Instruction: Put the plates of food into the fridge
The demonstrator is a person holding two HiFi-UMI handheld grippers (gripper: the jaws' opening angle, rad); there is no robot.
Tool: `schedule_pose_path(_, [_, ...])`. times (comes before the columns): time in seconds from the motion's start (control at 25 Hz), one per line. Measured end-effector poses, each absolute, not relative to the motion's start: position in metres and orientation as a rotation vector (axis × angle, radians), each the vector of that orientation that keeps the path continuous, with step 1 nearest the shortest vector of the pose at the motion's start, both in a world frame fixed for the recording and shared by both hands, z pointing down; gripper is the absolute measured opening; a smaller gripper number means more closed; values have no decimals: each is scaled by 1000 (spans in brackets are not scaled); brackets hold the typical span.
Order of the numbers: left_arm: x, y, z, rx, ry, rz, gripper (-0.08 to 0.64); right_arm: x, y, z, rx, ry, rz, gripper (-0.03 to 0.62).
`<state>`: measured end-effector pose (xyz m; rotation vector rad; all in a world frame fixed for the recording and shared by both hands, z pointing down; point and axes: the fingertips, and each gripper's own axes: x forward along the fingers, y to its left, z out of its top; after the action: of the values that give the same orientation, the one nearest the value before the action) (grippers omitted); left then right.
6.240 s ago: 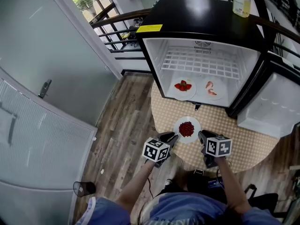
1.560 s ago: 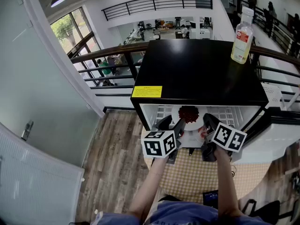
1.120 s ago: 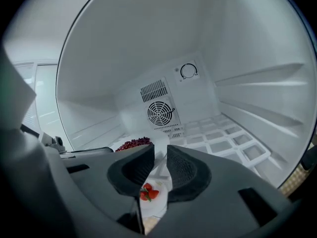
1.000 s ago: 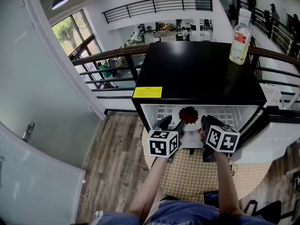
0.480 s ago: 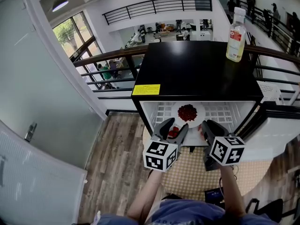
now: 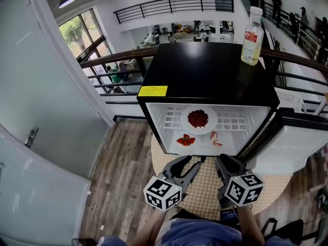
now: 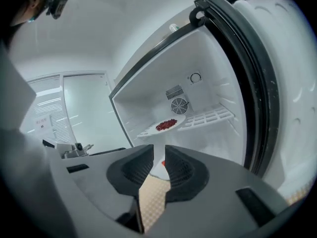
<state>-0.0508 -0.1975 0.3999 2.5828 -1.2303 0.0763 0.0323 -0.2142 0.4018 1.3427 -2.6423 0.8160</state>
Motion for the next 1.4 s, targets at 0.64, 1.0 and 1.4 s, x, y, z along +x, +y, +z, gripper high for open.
schedule_pose_path(0.64, [-10, -99, 453, 2404, -1303, 97, 120, 73, -119, 454, 1103, -2591, 900, 58])
schedule_pose_path(1.0, [-1, -43, 471, 2292, -1366, 137, 118, 76, -84, 478, 953, -2583, 902, 57])
schedule_pose_path(1.4, [-6, -20, 467, 2299, -1373, 160, 118, 61, -59, 488, 892, -2591, 934, 57])
